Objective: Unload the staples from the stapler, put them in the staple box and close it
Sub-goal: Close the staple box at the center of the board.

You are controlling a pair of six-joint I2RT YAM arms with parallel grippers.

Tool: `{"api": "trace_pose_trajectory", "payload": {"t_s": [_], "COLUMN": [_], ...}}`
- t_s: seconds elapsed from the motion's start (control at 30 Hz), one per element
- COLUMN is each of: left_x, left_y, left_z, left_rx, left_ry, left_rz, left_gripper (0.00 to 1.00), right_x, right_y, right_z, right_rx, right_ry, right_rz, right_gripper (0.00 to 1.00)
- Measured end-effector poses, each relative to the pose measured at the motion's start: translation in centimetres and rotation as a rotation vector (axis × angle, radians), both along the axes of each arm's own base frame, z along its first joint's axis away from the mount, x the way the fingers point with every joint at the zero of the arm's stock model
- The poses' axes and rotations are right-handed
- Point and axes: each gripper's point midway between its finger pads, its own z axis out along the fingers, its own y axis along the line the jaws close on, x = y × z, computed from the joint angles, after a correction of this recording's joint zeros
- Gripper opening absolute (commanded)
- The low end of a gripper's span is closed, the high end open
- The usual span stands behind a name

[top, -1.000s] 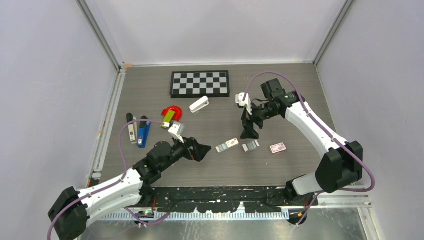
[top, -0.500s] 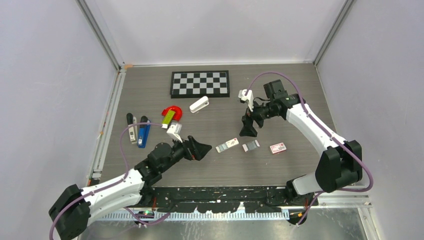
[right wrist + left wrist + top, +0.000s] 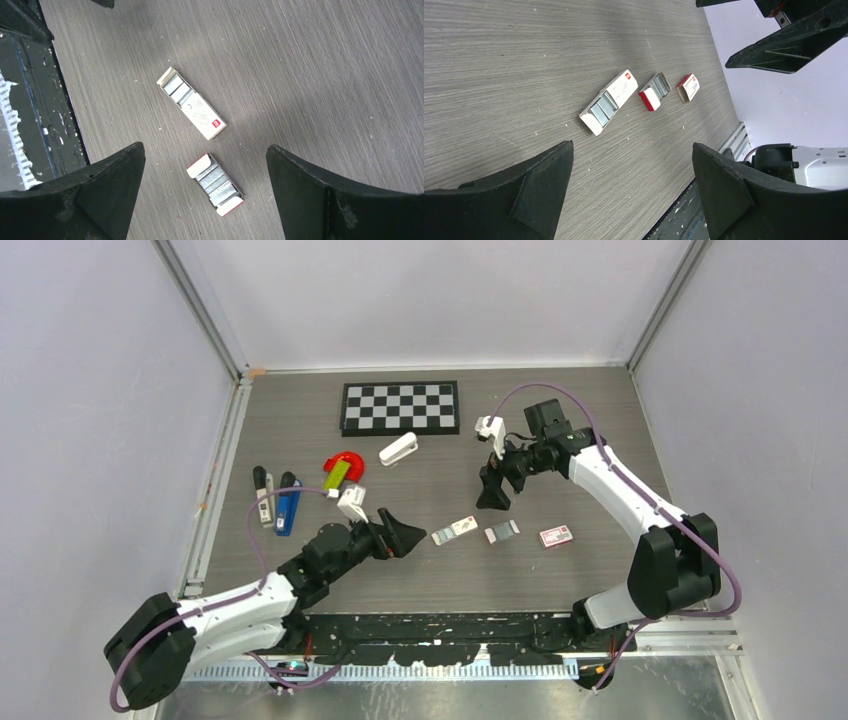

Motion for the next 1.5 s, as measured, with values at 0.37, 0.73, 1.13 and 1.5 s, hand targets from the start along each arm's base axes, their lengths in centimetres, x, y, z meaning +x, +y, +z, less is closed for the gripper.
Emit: {"api": "trace_pose_trajectory", "payload": {"t_s": [0.37, 0.73, 1.13, 1.5], "left_x": [0.5, 0.7, 0.6, 0.7], "left_y": [-0.6, -0.7, -0.6, -0.7], "left_z": [-2.1, -4.2, -6.0, -6.9], "left_rx": [-0.003, 0.032, 0.074, 0.082], "left_ry": [0.09, 0.135, 0.173, 0.197], "left_rz": [0.026, 0.035, 0.037, 0.041], "left_gripper": [0.78, 0.78, 0.78, 0.75], "right_x": [1.9, 2.7, 3.2, 3.6], "right_y": [0.0, 0.1, -0.1, -0.2], "right_z": [-1.9, -2.8, -4.0, -5.3], "right_rx": [-0.022, -0.025, -0.047, -0.072], "right_ry": [0.075, 0.116, 0.145, 0.19], "right_rz": [-0.133, -0.196, -0.234, -0.286], "right_gripper": [0.88, 0.84, 0.78, 0.63]}}
